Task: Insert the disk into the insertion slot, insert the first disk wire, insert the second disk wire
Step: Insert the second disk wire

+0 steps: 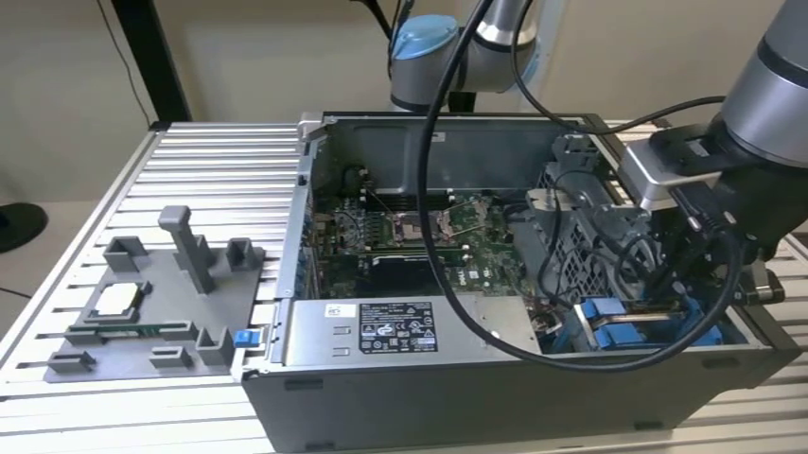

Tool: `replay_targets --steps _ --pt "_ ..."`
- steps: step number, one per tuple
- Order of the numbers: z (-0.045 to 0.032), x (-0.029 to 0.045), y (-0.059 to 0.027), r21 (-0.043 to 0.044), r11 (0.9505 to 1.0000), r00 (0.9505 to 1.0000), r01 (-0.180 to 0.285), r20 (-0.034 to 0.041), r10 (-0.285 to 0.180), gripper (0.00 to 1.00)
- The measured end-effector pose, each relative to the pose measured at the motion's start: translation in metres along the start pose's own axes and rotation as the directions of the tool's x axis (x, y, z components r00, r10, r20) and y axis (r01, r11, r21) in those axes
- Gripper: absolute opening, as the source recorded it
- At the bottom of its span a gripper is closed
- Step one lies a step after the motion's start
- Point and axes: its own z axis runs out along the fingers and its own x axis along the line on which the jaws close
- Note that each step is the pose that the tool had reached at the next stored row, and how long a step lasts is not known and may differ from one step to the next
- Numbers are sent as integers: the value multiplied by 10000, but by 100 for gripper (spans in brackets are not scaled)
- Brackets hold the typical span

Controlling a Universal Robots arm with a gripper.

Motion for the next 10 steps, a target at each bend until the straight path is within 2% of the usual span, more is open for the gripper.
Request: replay_targets --steps 3,6,7,8,10 --pt "-32 -3 -3 -99 9999 10000 -38 -11 38 0" --pt "-50 -5 -6 -267 9996 10000 -70 -20 69 0" --pt "-48 -5 -6 -314 9995 10000 -73 -49 71 0" --pt "-46 -5 -10 -333 9994 9999 -67 -121 63 0" --pt "-23 -2 -18 -345 9994 9999 -65 -154 59 0"
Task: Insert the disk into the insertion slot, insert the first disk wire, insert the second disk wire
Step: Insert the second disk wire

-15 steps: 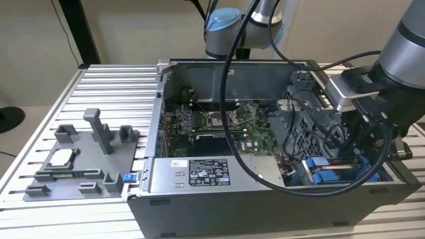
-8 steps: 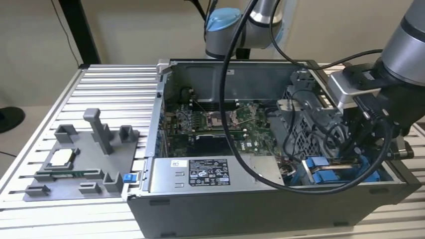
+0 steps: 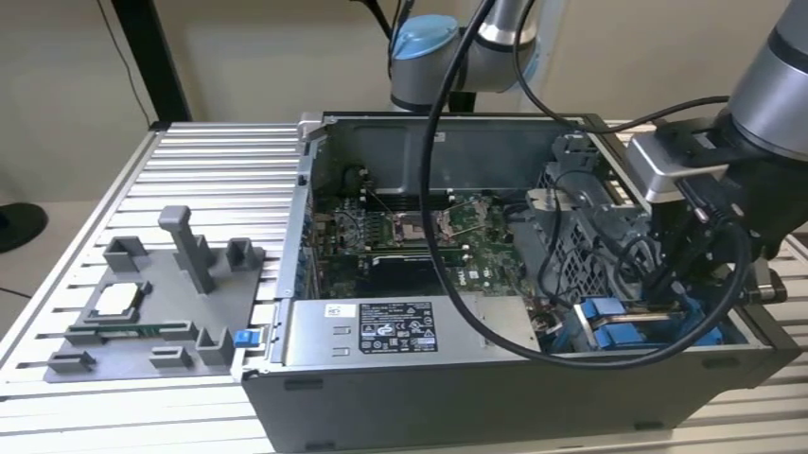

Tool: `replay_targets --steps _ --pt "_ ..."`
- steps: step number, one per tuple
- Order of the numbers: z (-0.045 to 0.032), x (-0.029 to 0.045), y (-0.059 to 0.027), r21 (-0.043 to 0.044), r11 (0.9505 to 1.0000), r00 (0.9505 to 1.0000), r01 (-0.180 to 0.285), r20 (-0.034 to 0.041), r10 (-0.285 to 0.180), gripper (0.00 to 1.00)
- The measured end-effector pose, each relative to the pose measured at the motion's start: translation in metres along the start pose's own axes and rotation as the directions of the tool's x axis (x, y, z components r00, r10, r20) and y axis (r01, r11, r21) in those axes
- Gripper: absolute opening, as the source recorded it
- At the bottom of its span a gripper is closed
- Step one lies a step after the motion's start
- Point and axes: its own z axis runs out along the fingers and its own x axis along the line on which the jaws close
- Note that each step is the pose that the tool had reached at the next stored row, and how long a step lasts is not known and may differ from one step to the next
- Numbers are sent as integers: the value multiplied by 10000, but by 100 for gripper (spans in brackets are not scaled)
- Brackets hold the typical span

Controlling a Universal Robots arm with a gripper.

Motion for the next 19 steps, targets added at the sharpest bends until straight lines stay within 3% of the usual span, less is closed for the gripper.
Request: replay_targets --steps 2,5,7,9,12,13,17,19 --pt "16 -2 -6 -75 10000 10000 -6 -28 6 0" --pt "34 -10 -12 -307 9995 10000 -29 -44 28 0" --pt "47 -10 -29 -386 9992 10000 -41 -34 40 0" --pt "58 -9 -49 -407 9992 10000 -51 69 54 0" --pt "73 -9 -85 -421 9991 9994 -67 325 81 0" --pt "80 -6 -97 -450 9990 9993 -71 352 87 0" --pt "98 8 -126 -787 9968 9993 -102 342 130 0" --pt "112 10 -159 -887 9960 9993 -111 354 143 0"
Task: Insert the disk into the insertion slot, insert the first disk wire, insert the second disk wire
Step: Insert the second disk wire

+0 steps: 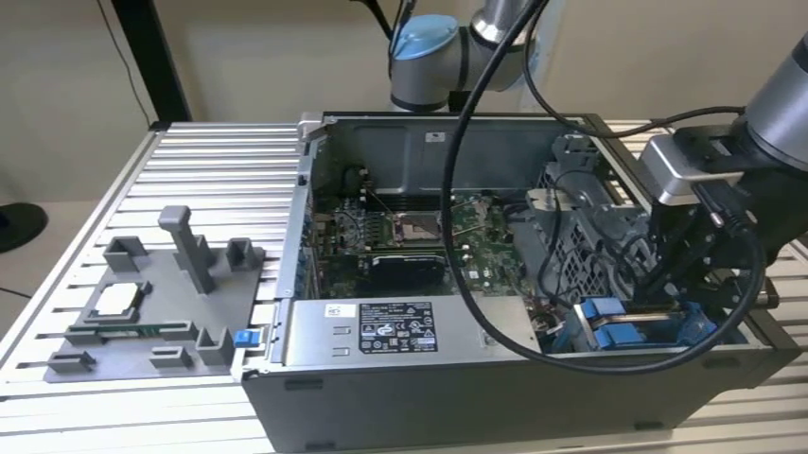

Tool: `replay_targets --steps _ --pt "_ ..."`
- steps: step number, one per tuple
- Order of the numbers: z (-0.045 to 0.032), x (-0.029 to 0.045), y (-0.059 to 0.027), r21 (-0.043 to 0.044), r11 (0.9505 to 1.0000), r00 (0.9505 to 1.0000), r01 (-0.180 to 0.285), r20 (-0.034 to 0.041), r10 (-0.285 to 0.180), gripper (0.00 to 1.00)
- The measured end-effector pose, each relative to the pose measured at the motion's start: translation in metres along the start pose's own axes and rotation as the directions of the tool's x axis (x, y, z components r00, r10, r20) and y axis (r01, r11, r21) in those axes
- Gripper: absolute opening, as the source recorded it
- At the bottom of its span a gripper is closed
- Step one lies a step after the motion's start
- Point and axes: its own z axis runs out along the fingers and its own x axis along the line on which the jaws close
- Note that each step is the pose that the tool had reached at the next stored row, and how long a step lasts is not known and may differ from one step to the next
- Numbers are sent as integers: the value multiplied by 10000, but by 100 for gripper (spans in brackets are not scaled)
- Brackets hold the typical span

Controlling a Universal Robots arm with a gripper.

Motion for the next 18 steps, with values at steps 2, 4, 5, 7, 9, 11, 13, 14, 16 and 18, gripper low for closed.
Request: replay_targets --steps 2,4,5,7,9,11,13,14,16,18 --pt "5 2 -53 -41 10000 10000 -7 46 7 0" --pt "12 3 -84 -117 9999 10000 -16 65 17 0" --pt "15 3 -91 -208 9998 10000 -27 63 28 0" --pt "14 3 -95 -375 9993 10000 -48 54 51 0" --pt "15 4 -95 -478 9988 10000 -63 55 66 0" --pt "10 4 -94 -525 9986 10000 -71 55 74 0" --pt "8 6 -100 -550 9985 10000 -72 55 75 0" --pt "7 8 -105 -559 9984 10000 -74 54 77 0" --pt "6 12 -115 -569 9984 10000 -75 53 78 0" --pt "5 15 -124 -572 9983 10000 -76 53 79 0"
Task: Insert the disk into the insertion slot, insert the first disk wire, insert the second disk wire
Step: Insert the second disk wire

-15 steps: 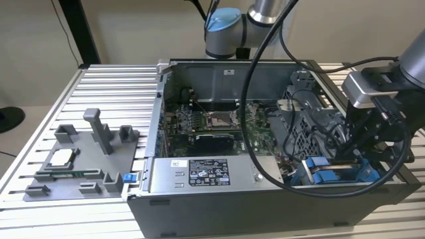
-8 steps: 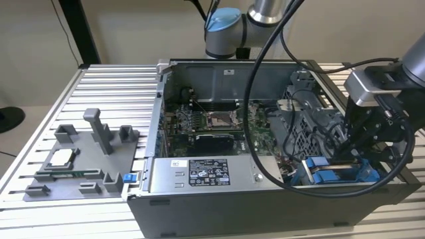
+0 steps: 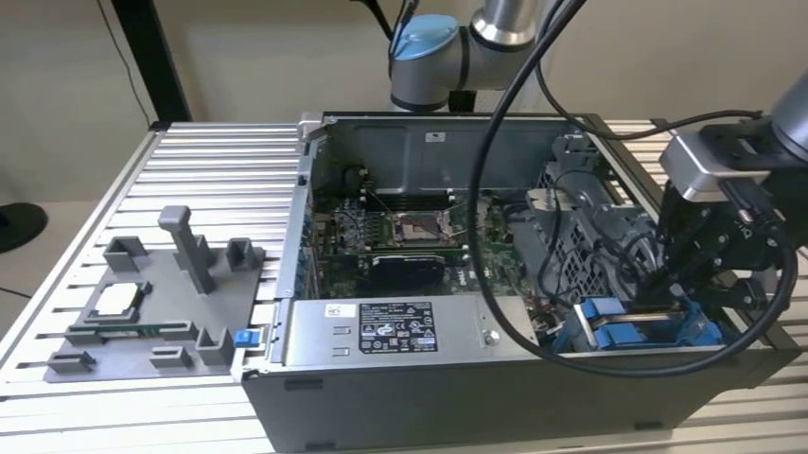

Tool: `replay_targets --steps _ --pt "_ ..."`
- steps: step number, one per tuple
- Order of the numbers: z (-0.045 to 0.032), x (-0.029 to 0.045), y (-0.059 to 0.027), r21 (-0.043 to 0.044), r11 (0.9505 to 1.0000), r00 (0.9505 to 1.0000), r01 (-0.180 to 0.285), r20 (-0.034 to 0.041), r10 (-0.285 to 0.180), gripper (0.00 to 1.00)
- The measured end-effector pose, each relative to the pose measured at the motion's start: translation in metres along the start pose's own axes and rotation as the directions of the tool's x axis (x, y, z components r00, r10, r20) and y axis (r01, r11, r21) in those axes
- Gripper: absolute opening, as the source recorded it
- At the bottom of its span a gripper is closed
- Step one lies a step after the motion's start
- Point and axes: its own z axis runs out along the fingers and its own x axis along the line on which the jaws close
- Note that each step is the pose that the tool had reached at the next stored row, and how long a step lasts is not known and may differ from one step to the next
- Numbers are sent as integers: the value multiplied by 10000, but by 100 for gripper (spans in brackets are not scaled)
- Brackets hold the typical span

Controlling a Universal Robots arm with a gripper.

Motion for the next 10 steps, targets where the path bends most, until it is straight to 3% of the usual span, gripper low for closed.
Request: replay_targets --steps 10 --pt "-3 18 -19 1 10000 10000 -52 3 52 0"
